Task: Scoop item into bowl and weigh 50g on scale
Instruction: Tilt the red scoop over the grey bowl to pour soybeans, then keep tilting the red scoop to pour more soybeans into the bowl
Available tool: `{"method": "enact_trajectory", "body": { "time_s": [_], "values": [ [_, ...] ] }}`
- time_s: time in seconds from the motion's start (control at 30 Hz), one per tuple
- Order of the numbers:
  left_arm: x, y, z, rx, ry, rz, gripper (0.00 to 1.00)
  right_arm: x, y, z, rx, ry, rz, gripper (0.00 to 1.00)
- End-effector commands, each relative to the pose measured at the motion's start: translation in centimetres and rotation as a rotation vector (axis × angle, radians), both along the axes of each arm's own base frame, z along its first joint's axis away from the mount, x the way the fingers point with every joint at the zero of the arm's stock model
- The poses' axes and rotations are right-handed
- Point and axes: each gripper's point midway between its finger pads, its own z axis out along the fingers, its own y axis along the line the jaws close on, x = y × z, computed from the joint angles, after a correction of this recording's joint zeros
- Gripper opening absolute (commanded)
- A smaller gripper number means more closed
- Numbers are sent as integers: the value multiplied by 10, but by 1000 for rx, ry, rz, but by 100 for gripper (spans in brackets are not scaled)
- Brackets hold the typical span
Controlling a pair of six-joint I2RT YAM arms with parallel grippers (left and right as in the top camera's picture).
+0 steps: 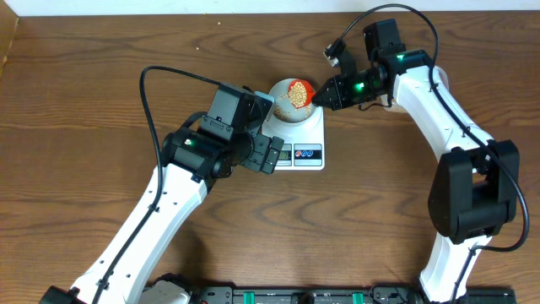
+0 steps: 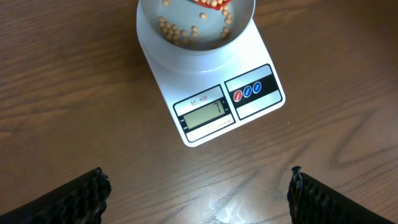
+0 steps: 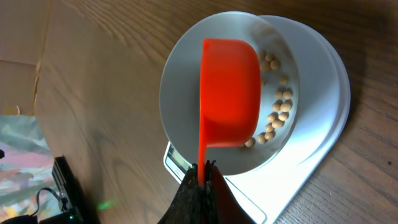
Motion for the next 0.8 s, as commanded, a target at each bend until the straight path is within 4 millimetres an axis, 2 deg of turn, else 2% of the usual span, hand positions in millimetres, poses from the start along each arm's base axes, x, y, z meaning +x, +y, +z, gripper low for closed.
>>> {"method": "enact_trajectory", "body": {
  "time_s": [0.0,0.2,0.53,0.77],
  "values": [
    [0,3,-4,12,5,9,93,2,6,29,32,-81,30,1],
    [0,3,-4,12,5,9,93,3,6,32,34,-86,29,1],
    [0,3,-4,12,5,9,93,8,7,53,39,-110,29,1],
    [0,3,-4,12,5,9,93,6,7,57,36,-100,29,1]
  ]
}}
